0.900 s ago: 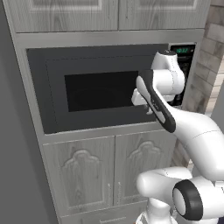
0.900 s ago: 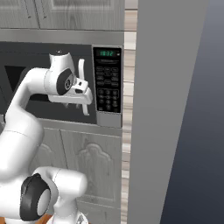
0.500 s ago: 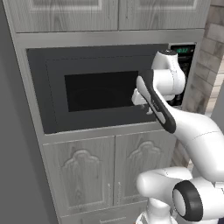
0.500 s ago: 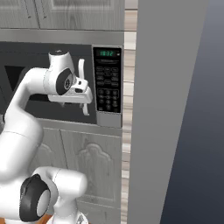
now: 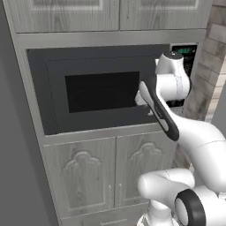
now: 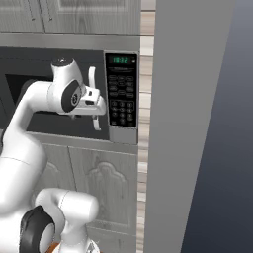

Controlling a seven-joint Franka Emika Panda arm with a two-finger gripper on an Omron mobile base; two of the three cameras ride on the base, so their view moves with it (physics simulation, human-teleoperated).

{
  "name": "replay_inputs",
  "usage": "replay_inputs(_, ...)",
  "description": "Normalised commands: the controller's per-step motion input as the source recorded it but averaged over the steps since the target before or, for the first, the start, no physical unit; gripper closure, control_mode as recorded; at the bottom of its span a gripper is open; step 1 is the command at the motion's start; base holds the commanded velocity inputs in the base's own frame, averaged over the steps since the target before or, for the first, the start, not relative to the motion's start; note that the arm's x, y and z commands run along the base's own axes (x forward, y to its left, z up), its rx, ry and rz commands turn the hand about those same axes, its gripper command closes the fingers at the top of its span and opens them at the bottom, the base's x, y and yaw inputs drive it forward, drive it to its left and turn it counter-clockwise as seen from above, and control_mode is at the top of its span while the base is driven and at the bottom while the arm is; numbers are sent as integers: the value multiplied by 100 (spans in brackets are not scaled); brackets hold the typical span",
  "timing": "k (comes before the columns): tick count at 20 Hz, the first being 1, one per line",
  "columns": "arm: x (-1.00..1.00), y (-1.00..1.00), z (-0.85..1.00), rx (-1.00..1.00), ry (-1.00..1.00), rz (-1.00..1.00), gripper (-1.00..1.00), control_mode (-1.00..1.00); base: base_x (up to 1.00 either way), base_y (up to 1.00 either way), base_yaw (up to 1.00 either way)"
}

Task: Pick the hotdog bun from the counter and place it in the microwave. Then turn on the microwave.

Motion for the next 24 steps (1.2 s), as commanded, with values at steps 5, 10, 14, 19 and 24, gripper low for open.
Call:
replay_inputs(5, 0, -14, 10, -1, -15, 0, -100, -100, 0, 0, 0)
replay_inputs(10, 0, -9, 8, 0, -14, 0, -100, -100, 0, 0, 0)
replay_inputs(14, 4, -2, 6, 0, -10, 0, -100, -100, 0, 0, 0)
replay_inputs(19, 12, 0, 3, 0, -8, 0, -100, -100, 0, 0, 0)
replay_inputs(24, 10, -3, 6, 0, -5, 0, -100, -100, 0, 0, 0)
